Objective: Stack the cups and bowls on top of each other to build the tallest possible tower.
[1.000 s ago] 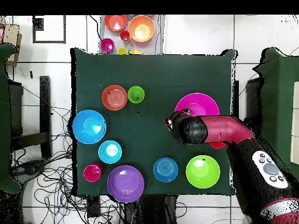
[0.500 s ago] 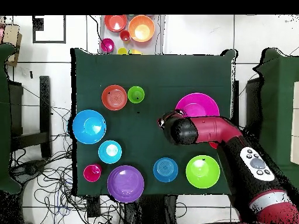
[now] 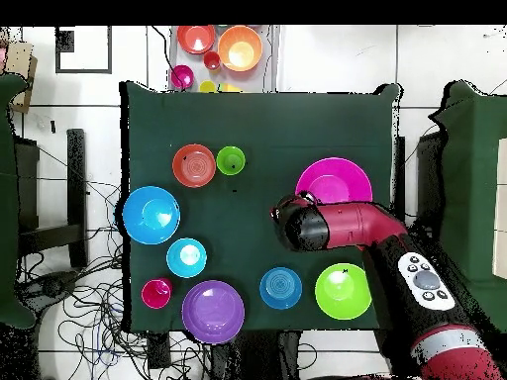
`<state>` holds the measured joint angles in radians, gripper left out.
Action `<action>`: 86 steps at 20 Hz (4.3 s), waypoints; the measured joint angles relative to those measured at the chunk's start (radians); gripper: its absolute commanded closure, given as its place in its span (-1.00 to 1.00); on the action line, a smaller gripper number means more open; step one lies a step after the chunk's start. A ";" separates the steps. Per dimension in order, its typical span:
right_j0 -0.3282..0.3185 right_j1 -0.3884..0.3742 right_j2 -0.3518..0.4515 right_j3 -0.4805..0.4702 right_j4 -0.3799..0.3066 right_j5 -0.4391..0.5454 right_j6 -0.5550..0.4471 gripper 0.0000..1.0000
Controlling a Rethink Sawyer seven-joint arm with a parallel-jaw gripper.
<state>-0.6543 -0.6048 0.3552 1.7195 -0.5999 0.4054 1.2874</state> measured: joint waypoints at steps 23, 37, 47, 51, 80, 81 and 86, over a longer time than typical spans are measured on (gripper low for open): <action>0.038 0.146 -0.082 -0.141 0.000 -0.089 0.000 -1.00; 0.060 0.044 -0.129 -0.092 0.001 -0.097 0.000 -1.00; 0.059 -0.013 -0.158 -0.083 0.003 -0.097 0.000 -1.00; 0.057 -0.012 -0.157 -0.083 0.008 -0.097 0.000 -1.00; 0.034 0.032 -0.150 -0.079 0.015 -0.111 0.000 -1.00; 0.034 0.028 -0.150 -0.078 0.015 -0.111 0.000 -1.00; 0.014 -0.011 -0.138 -0.052 0.023 -0.111 0.000 -1.00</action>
<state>-0.6400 -0.6156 0.2169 1.6679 -0.5771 0.2949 1.2874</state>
